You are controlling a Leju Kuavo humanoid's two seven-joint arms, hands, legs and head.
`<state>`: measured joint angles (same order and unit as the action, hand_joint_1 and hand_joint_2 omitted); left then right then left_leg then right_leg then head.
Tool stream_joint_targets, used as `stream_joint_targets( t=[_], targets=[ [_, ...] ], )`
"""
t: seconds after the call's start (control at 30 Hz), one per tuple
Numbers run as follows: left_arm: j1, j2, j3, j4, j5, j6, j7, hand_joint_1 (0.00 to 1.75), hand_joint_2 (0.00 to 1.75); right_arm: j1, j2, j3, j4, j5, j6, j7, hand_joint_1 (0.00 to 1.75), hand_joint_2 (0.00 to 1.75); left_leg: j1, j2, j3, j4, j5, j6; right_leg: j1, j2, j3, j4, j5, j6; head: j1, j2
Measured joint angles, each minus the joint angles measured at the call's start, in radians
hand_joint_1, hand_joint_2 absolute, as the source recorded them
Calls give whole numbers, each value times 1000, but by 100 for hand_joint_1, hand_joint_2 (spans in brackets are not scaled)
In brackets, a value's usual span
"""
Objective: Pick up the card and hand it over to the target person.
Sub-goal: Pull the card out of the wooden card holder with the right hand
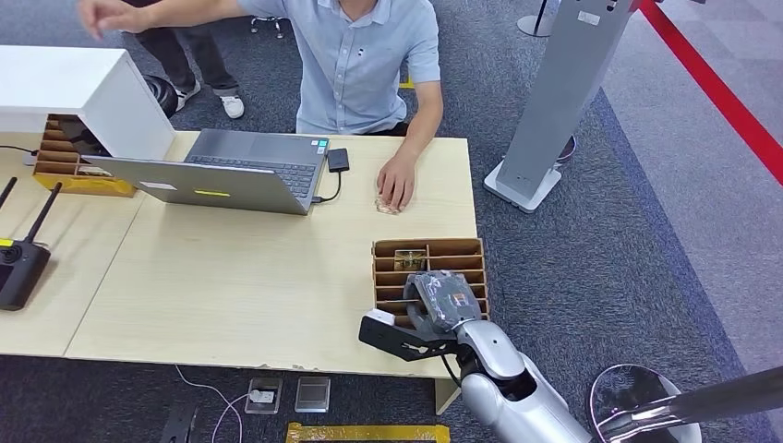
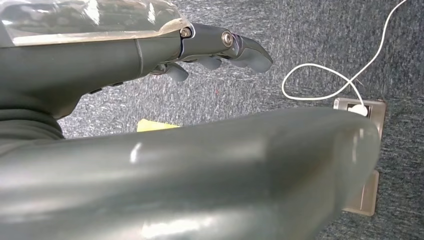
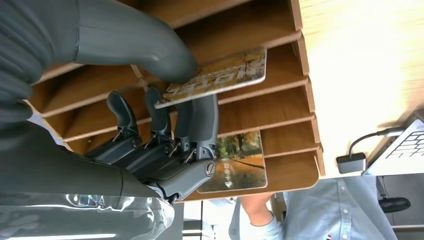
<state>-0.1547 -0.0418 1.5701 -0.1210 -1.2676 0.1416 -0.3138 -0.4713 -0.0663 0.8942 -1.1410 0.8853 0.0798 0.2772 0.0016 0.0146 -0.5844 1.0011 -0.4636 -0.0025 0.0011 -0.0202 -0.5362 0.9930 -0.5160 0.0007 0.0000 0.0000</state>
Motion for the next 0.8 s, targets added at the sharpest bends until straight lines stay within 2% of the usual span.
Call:
stream_joint_targets(
  t=[0.57,0.8],
  targets=[
    [0,2,-6,-1,-9,5,-10,0,0,-4,5,3,-1,-3,-5,6,141,175,0,0,1,-1,0,0,0,0,0,0,0,0,0,0],
    [0,1,1,0,1,9,1,0,0,-29,-32,-57,-108,-32,-24,25,141,175,0,0,0,0,0,0,0,1,0,0,0,0,0,0]
  ],
)
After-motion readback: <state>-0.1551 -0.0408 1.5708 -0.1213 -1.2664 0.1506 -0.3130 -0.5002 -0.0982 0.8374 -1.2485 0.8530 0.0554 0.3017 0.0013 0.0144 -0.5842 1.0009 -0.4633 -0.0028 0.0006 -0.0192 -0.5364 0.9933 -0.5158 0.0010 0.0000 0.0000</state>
